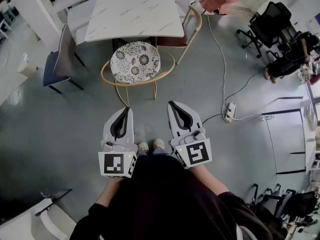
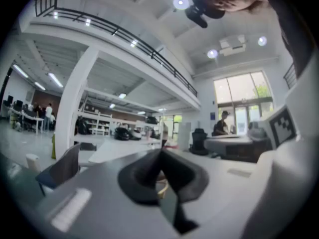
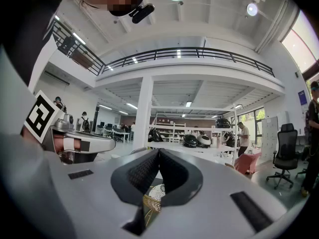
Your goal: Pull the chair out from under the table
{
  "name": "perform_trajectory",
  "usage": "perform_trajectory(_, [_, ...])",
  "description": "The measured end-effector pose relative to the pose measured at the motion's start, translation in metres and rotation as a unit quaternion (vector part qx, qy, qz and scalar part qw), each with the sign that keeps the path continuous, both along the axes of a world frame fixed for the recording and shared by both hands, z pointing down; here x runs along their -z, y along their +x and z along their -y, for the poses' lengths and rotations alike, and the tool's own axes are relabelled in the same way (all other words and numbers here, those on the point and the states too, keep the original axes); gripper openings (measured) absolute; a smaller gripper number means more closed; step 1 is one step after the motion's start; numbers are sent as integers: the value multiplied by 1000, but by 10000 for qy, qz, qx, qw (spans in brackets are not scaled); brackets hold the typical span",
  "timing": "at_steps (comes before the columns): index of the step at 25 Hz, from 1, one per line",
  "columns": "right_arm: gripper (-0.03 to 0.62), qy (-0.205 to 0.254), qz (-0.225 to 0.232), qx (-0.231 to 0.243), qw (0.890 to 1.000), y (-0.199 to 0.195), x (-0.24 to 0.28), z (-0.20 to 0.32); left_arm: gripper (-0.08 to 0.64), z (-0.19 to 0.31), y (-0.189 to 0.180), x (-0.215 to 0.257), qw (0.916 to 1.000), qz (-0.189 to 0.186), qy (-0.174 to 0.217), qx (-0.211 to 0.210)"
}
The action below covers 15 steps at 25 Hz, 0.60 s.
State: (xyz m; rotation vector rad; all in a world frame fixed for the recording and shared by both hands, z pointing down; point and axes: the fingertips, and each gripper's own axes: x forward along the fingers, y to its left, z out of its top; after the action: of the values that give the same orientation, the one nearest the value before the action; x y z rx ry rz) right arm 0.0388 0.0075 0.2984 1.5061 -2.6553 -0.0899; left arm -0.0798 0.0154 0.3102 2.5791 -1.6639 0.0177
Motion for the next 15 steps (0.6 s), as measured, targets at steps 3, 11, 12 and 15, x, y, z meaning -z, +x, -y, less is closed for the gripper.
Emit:
perform_trajectory(3, [21, 43, 99, -33, 9999, -4, -1, 0, 6, 1, -5, -3, 10000, 2, 20, -34])
perform_trajectory(11, [21, 106, 261, -59, 9996, -8, 1, 11, 8, 12, -14, -7, 9999, -34, 7, -108])
perform_trajectory(12, [21, 115, 278, -74, 9995, -7, 1, 15, 6, 15, -14, -7, 9999, -37, 14, -119])
perform_trajectory(15, [22, 173, 301, -80, 9994, -5, 3, 30, 6, 27, -14, -6, 9998, -81, 60, -142])
